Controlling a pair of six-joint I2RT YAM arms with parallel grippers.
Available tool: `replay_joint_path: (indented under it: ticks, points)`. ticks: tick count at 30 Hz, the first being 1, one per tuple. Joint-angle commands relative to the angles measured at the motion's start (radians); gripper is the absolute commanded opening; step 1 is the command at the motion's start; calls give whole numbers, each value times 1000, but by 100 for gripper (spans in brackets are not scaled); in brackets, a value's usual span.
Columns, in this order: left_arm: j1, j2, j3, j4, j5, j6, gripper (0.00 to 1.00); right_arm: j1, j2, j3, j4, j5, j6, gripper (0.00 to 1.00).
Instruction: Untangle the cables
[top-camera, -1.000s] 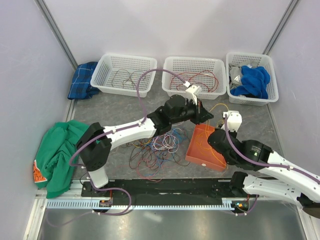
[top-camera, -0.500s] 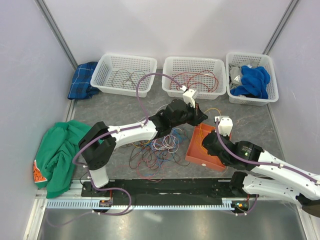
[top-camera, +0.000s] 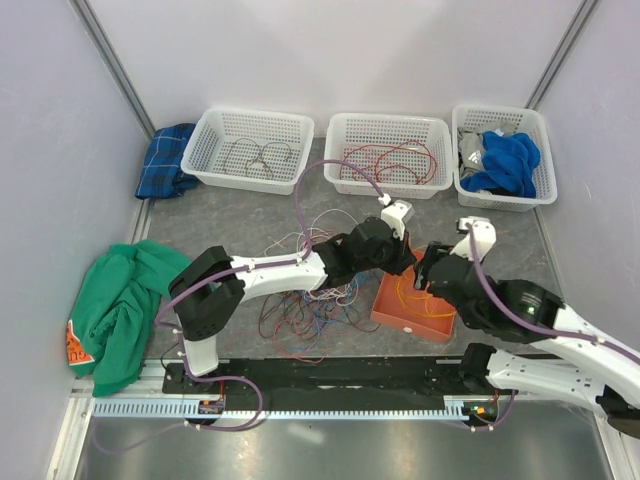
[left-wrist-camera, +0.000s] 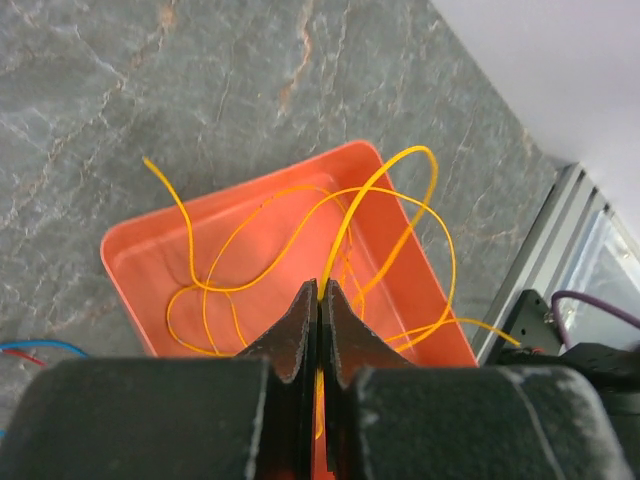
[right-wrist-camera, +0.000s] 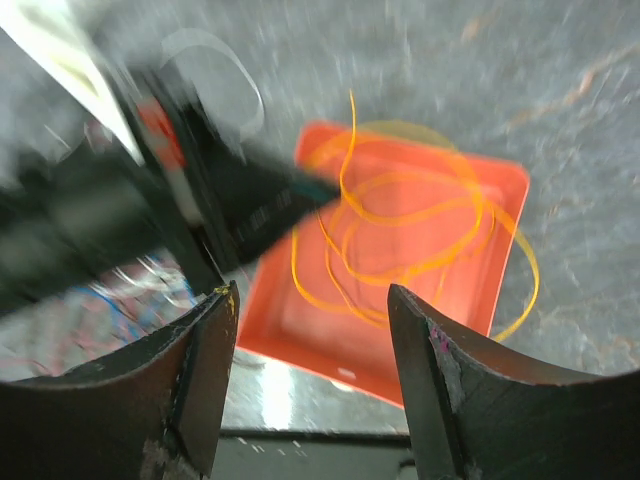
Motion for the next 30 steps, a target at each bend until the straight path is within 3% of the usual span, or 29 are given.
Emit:
replay_joint_path:
  ticks: [1,10,13,14,16,17,18,19,24,30]
  points:
    - [-26,-22,-30,-53,-92,58,2,0,-51,81,0,118,-41,69]
    - [-101,11,52,-298,-326,128,2,0,-65,55,88,125,-79,68]
    - [-103,14,63,-314,-336,134,2,2,-69,40,106,123,-84,68]
    - [-103,11,66,-320,-333,131,25,-1,-71,38,111,123,-84,67]
    - [-115,-11,63,-325,-345,125,45,2,-74,38,116,128,-87,67]
    - [-129,-23,57,-320,-368,121,62,0,-77,39,117,129,-89,67]
    - [-135,-37,43,-313,-383,121,89,0,-79,43,116,134,-90,67]
    - [-143,-70,37,-305,-405,133,99,0,-82,44,116,137,-92,67]
    - [-161,-189,-7,-248,-452,127,100,0,-82,41,139,161,-105,67]
    - [-155,-452,-141,-210,-590,108,100,0,-57,-16,209,125,-128,67]
